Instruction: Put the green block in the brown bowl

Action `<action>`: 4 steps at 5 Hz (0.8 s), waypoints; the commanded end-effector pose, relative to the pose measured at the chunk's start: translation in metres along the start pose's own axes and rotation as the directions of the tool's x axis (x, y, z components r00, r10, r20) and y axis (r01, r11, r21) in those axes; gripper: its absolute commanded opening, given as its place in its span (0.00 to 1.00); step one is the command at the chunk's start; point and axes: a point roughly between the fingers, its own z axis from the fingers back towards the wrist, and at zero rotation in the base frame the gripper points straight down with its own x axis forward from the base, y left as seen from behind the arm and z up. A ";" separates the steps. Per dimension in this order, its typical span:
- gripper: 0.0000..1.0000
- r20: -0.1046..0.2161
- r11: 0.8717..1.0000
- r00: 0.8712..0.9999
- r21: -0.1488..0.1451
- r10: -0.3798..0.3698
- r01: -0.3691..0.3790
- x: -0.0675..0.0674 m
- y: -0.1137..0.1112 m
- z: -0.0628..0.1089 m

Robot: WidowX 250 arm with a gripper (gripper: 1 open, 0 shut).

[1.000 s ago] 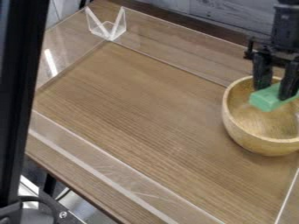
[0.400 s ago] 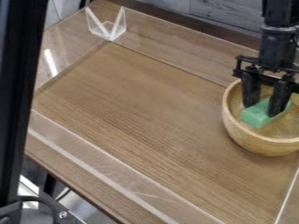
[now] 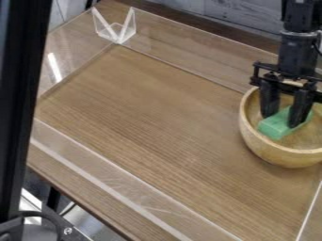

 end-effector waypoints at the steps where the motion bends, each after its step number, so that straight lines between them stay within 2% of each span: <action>1: 0.00 0.035 1.000 0.999 0.006 -0.015 0.015 0.003 -0.005 0.008; 2: 0.00 0.025 1.000 1.000 0.000 -0.002 0.002 0.002 -0.006 0.014; 3: 1.00 0.015 1.000 1.000 -0.008 0.014 -0.014 -0.001 -0.008 0.026; 4: 0.00 0.018 1.000 1.000 -0.005 0.010 -0.010 0.001 -0.008 0.023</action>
